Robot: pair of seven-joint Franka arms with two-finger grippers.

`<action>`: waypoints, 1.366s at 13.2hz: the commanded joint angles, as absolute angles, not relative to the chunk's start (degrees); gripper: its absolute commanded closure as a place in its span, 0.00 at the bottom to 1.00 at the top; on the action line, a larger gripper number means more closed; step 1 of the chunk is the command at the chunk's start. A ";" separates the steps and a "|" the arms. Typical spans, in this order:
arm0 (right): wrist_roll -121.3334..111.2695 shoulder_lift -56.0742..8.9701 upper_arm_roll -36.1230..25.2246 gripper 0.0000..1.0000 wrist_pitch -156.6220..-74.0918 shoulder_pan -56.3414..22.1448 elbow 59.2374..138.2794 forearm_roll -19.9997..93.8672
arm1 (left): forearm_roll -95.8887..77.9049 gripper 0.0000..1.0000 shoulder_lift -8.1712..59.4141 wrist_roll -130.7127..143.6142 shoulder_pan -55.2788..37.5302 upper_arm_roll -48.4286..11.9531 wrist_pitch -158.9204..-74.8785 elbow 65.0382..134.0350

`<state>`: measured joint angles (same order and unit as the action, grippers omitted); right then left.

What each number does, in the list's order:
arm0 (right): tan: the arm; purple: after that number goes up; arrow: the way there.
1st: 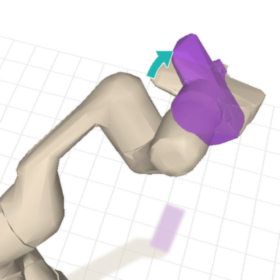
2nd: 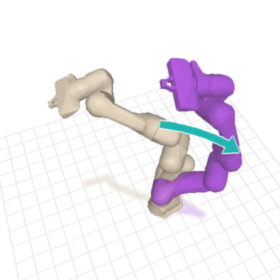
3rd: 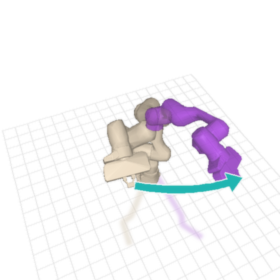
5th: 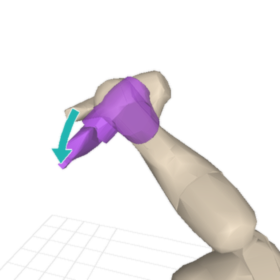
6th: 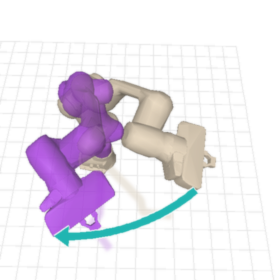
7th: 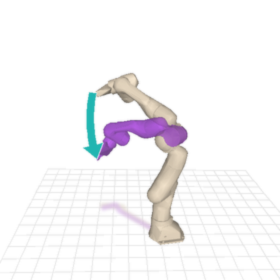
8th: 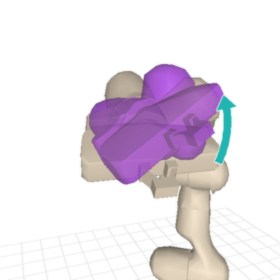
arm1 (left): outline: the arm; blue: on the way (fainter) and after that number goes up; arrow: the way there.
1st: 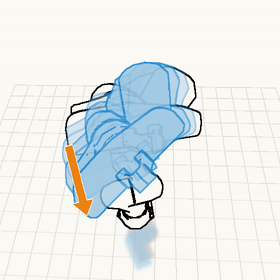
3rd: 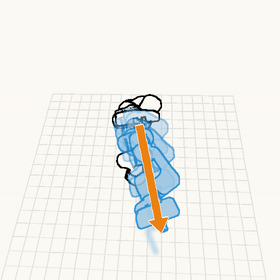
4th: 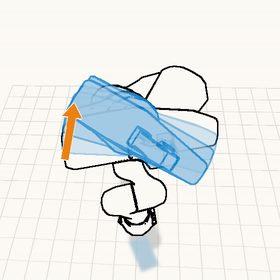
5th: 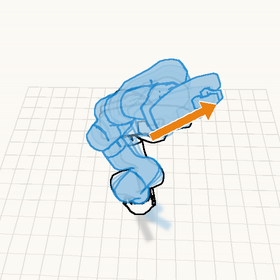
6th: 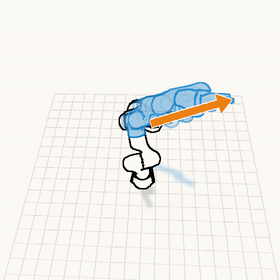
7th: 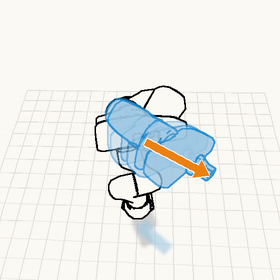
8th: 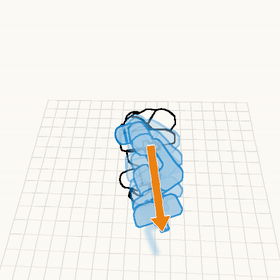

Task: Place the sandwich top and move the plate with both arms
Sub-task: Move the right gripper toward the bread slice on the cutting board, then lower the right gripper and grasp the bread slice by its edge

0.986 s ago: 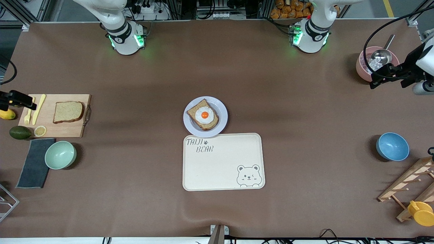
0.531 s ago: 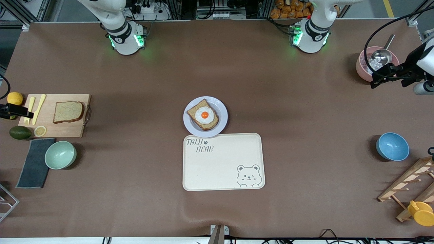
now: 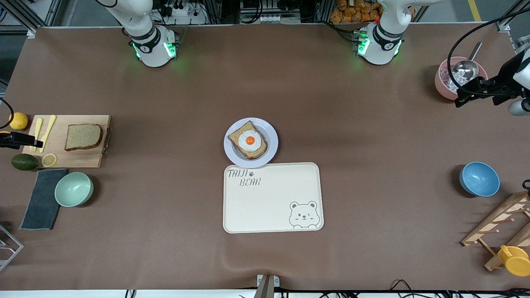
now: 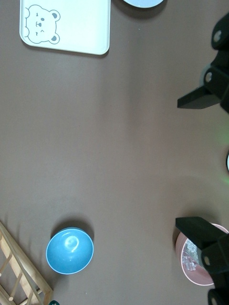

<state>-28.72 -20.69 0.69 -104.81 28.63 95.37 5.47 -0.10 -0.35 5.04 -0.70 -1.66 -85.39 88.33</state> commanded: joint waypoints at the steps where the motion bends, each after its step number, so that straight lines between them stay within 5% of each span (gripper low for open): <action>1: -31.36 -23.37 1.58 0.06 -105.47 31.81 95.45 7.55 | -0.09 0.00 -0.18 6.59 -0.97 -2.11 -84.29 87.45; 18: -49.12 -27.60 1.58 0.27 -120.93 38.67 107.58 11.16 | -0.79 0.00 -0.09 7.21 -0.97 -2.99 -84.29 87.98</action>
